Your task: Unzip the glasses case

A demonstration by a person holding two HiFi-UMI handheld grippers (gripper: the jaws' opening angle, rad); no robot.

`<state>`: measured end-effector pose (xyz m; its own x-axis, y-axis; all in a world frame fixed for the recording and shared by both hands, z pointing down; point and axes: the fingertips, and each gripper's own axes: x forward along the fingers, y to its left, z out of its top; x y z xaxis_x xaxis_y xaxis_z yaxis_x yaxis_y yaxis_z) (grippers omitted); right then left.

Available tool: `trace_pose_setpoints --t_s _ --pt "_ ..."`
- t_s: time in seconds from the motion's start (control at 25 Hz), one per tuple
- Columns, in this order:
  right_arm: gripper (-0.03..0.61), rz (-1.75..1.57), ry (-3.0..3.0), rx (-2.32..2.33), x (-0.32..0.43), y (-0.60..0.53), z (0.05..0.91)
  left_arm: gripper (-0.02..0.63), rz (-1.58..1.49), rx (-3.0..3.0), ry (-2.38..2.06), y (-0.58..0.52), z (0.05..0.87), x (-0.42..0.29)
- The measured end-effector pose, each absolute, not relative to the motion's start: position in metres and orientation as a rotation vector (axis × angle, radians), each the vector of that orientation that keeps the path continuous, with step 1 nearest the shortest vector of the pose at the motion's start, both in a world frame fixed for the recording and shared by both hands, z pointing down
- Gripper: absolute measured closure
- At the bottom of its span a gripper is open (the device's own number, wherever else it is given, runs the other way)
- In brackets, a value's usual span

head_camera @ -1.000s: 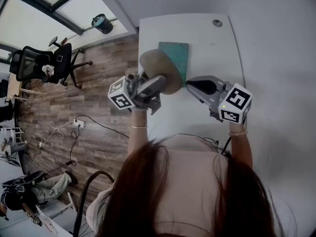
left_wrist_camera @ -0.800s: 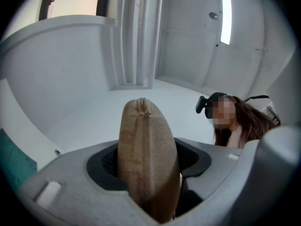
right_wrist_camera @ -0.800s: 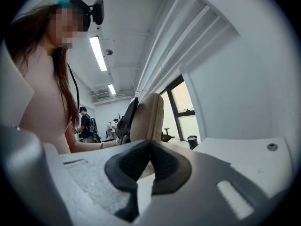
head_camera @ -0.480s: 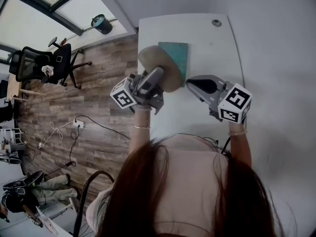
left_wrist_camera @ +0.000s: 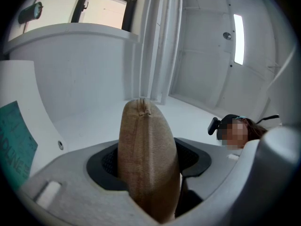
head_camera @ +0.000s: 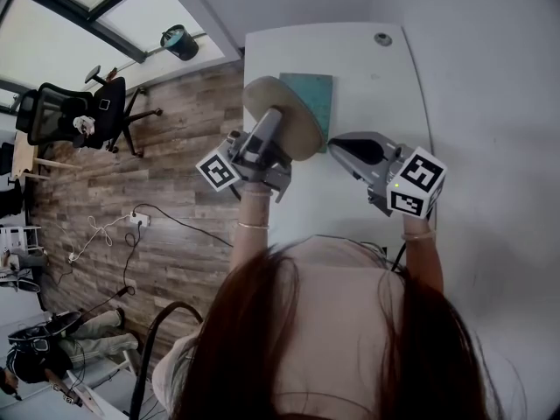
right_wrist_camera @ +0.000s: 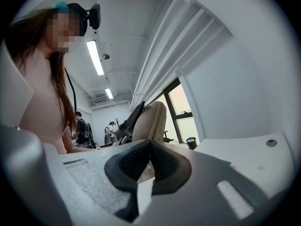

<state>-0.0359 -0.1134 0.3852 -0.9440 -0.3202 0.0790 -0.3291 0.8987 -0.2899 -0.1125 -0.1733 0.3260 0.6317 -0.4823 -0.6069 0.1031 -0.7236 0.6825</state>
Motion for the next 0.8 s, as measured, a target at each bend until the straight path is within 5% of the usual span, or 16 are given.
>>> trace_pose_setpoints --t_s 0.8 --pt "0.574 0.472 -3.016 0.535 -0.037 -0.118 0.387 0.319 -1.158 1.964 -0.384 -0.191 0.338 -0.123"
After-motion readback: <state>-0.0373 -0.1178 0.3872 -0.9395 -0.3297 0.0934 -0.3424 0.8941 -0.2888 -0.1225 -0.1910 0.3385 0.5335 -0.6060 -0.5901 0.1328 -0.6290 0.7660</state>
